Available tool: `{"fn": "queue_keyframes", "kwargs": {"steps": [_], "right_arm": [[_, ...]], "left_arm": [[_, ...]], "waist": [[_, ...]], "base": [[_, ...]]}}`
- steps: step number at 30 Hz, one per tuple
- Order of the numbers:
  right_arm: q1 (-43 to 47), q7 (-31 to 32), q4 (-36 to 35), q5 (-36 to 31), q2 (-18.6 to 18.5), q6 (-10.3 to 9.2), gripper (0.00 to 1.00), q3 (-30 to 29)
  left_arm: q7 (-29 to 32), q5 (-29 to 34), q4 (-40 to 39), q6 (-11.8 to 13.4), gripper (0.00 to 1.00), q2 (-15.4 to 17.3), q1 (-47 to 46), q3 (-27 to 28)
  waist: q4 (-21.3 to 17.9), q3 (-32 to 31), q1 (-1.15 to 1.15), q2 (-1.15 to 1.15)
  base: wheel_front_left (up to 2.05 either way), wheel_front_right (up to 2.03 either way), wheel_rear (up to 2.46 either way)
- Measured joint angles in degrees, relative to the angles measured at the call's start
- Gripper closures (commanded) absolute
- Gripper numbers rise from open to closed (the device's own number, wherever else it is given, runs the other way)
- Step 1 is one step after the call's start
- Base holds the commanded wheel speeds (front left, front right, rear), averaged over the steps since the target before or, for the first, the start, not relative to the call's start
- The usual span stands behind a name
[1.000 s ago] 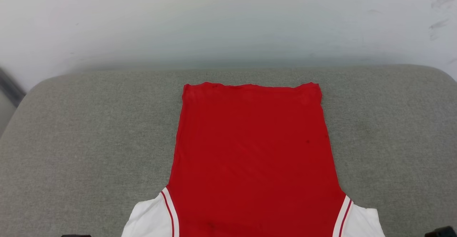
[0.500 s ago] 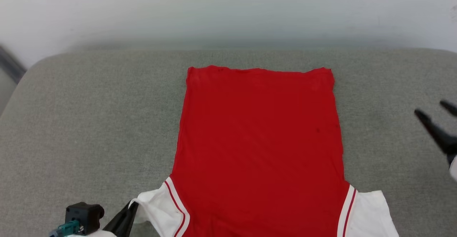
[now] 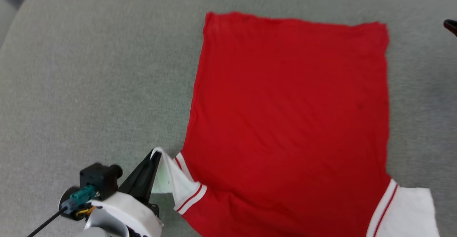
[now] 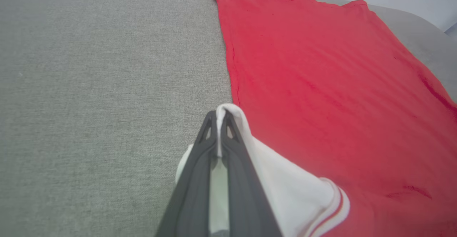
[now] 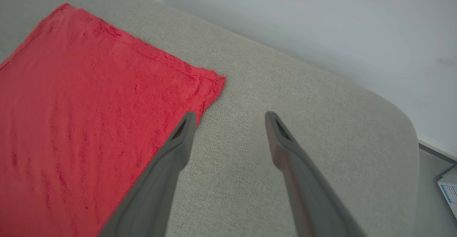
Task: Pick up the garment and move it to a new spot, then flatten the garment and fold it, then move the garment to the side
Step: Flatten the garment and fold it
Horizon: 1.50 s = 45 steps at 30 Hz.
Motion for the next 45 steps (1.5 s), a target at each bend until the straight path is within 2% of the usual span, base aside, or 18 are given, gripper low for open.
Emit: {"fn": "queue_keyframes", "kwargs": {"steps": [4,9,16,24,26,36,41,45], "right_arm": [[-6.77,12.16,2.36,-0.11,0.16,0.0,0.0,1.3],[-13.22,20.89,7.1,-3.0,1.8,0.0,0.0,0.62],[-16.21,24.53,11.96,-7.53,6.02,-0.01,0.0,-1.23],[-13.76,24.97,11.57,-9.13,5.89,-0.01,0.0,-1.7],[-13.32,24.38,11.23,-9.09,5.77,-0.01,0.98,-1.92],[-12.32,19.54,8.54,-7.26,5.66,-0.01,1.0,2.74],[-8.61,16.45,3.14,-2.72,1.49,-0.01,1.0,7.62],[-2.49,13.39,-2.63,2.13,-3.64,-0.01,1.0,9.73]], "left_arm": [[0.0,2.19,0.6,-1.12,1.0,-2.1,-2.39,0.71],[0.0,5.01,0.49,-1.92,1.0,-3.92,-4.56,2.03],[0.0,7.9,-0.73,-2.7,1.0,-5.88,-6.16,3.81],[0.0,9.73,-0.8,-3.34,1.0,-8.0,-5.92,4.86],[0.0,10.15,-0.33,-3.64,1.0,-8.45,-5.78,5.01],[0.0,10.39,0.98,-3.9,1.0,-8.67,-2.44,6.72],[0.0,9.67,0.44,-2.64,1.0,-7.4,0.84,7.93],[0.0,8.84,-0.56,-1.38,1.0,-6.1,3.65,8.7]], "waist": [[1.91,4.48,0.0,0.0],[4.57,9.58,0.0,0.0],[8.38,15.17,0.0,0.0],[10.3,17.9,-0.01,0.0],[10.19,17.67,-0.01,0.0],[8.01,11.77,-0.01,0.0],[5.91,7.02,-0.01,0.0],[3.82,3.37,-0.01,0.0]], "base": [[0.0,0.0,0.0],[0.0,0.0,0.0],[0.0,0.0,0.0],[0.0,0.0,0.0],[0.0,0.0,0.0],[0.0,0.0,0.0],[0.0,0.0,0.0],[0.0,0.0,0.0]]}}
